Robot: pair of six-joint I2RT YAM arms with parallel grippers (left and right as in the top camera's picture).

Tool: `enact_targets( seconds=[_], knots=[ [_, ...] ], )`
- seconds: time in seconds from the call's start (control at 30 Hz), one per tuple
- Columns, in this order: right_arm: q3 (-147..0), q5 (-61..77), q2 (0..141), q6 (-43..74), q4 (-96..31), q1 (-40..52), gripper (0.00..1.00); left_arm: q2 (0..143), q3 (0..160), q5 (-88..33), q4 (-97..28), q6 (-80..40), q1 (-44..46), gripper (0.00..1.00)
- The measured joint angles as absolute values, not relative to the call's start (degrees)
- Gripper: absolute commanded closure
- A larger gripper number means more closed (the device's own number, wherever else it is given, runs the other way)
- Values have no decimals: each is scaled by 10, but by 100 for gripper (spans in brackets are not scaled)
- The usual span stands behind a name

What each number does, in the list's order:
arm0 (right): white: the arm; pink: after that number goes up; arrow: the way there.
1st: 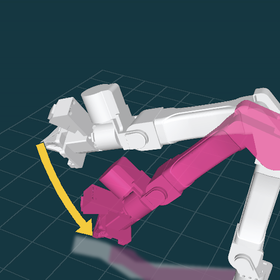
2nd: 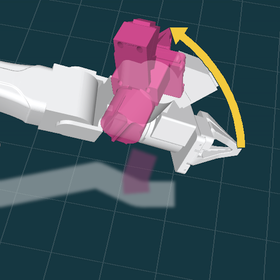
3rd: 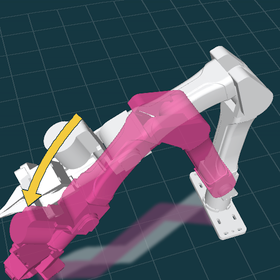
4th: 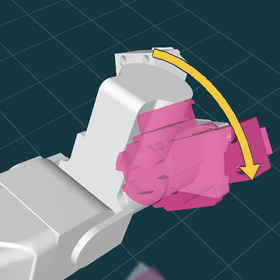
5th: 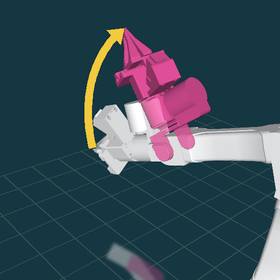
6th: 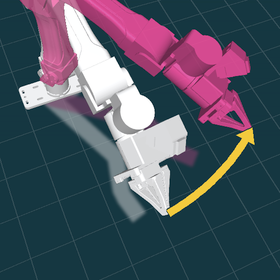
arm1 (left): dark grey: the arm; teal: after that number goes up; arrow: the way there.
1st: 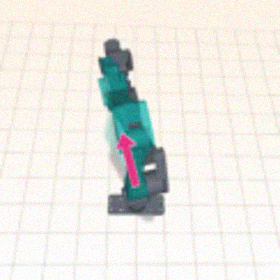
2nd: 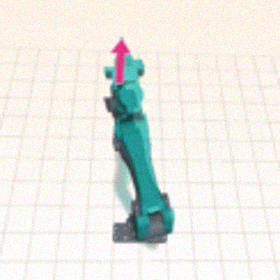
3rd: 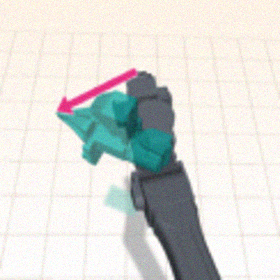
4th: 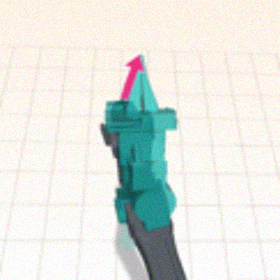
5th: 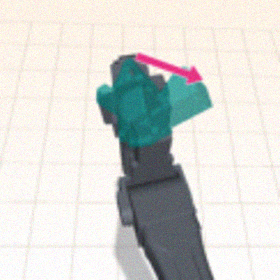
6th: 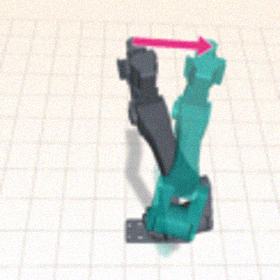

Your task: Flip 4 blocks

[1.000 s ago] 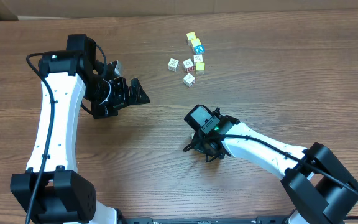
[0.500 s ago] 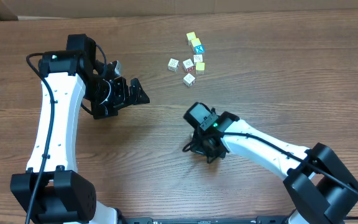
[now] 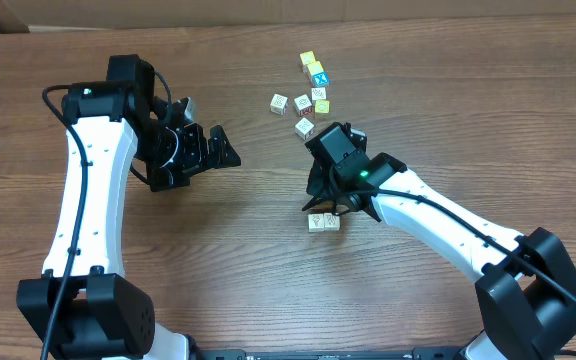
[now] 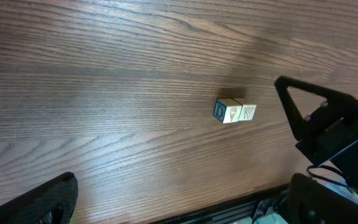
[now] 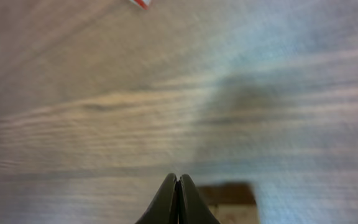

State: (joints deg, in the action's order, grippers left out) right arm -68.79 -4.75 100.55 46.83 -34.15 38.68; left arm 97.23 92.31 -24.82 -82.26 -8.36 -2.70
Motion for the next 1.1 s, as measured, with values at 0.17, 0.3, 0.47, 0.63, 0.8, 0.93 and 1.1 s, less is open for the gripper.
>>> enact_targets(
  seconds=[0.17,0.3,0.47,0.63,0.8,0.93,1.1],
  knots=[
    [-688,-57,1006,457,-336,387,96,972,923,-248,-823,-84,-27,0],
    [-688,-76,1009,451,-336,387,96,972,923,-248,-823,-84,-27,0],
    [-688,-96,1020,437,-330,387,96,972,923,-248,-823,-84,-27,0],
    [-688,-89,1021,419,-337,382,96,972,923,-248,-823,-84,-27,0],
    [-688,-77,1021,428,-381,378,96,972,923,-248,-823,-84,-27,0],
    [-688,-74,1022,448,-405,378,96,972,923,-248,-823,-84,-27,0],
    [-687,-73,1026,461,-442,378,96,972,923,-248,-823,-84,-27,0]
  ],
)
